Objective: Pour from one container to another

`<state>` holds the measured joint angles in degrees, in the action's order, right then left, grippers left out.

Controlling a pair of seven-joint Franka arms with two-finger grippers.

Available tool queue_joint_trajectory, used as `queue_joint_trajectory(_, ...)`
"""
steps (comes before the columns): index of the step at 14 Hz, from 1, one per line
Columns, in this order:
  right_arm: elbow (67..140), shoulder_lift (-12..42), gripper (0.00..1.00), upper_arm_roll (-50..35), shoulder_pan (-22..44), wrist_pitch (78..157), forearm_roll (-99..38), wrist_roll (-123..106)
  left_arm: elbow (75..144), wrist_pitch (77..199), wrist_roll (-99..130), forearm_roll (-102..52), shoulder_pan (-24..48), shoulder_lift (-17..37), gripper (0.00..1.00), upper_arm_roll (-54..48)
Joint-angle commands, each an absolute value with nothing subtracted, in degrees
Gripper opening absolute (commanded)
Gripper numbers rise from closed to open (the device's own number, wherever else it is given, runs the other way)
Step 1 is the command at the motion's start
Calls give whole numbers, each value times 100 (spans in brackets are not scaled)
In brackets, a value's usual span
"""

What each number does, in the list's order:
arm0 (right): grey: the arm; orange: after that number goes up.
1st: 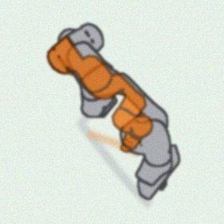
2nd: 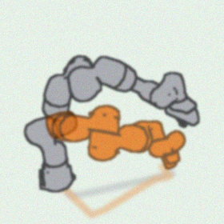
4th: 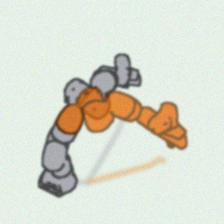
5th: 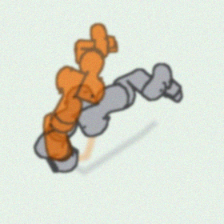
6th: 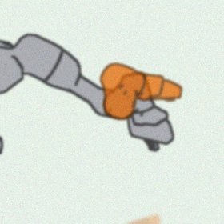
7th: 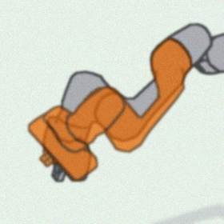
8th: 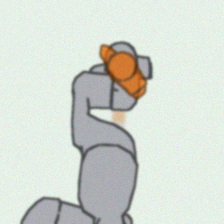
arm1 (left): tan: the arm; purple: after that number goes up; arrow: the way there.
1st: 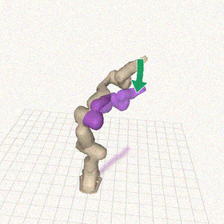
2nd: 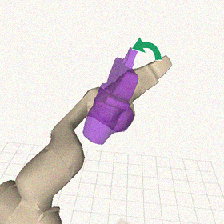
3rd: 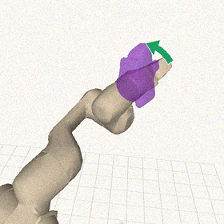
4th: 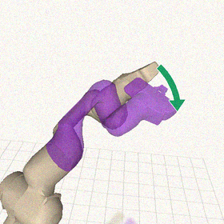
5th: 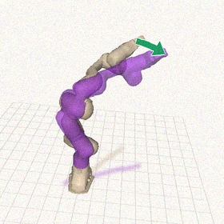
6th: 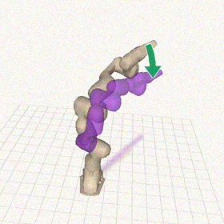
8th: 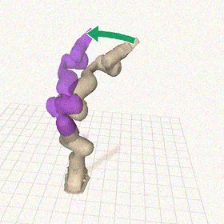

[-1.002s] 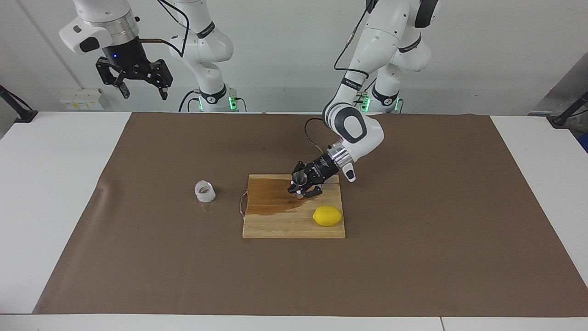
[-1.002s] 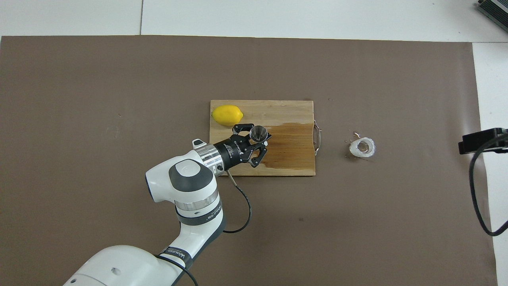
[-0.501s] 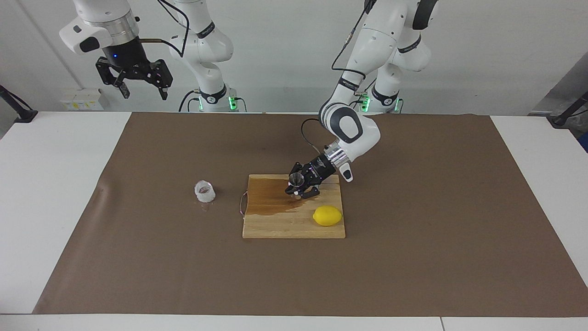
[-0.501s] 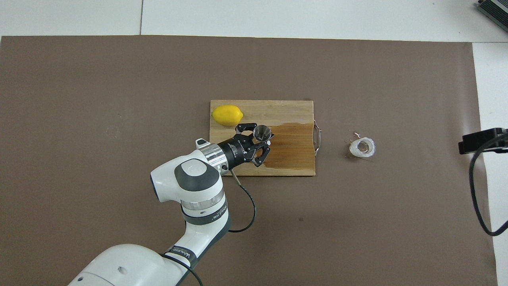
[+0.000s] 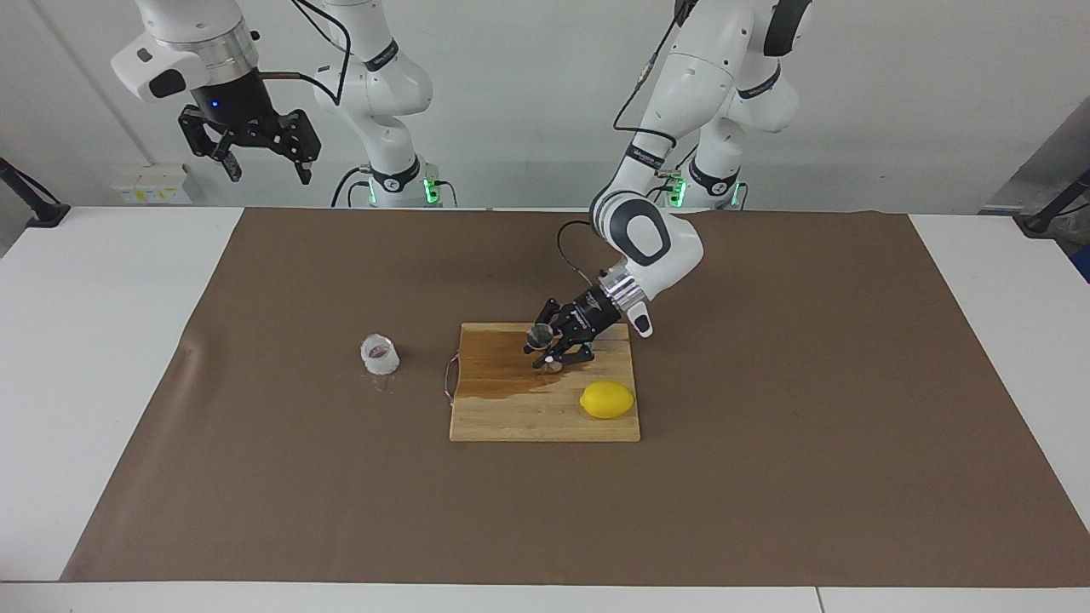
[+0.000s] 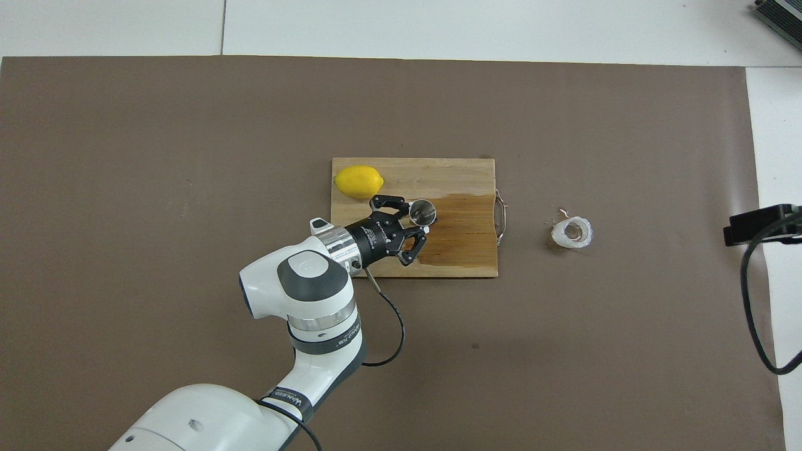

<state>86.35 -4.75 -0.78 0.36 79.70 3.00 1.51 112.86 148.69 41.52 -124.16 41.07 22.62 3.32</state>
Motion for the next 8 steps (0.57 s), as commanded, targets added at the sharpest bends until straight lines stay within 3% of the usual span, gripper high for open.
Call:
queue_joint_trajectory(1, 8640, -501, 100, -79, 0, 7884, 352, -9, 11197, 14950, 4008, -12463, 4157, 2303, 59, 352)
queue_joint_trajectory(4, 8640, -501, 100, -79, 0, 7884, 352, -9, 11197, 14933, 3999, -12323, 4149, 2294, 64, 352)
queue_joint_trajectory(5, 8640, -501, 100, -79, -9, 7884, 352, -9, 11197, 14933, 4008, -12296, 4140, 2285, 92, 352)
queue_joint_trajectory(6, 8640, -501, 100, -79, 0, 7884, 352, -9, 11189, 14915, 3982, -12174, 4122, 2276, 100, 360)
queue_joint_trajectory(8, 8640, -501, 100, -79, -9, 7884, 352, -9, 11180, 14976, 3999, -11945, 4104, 2250, 100, 360)
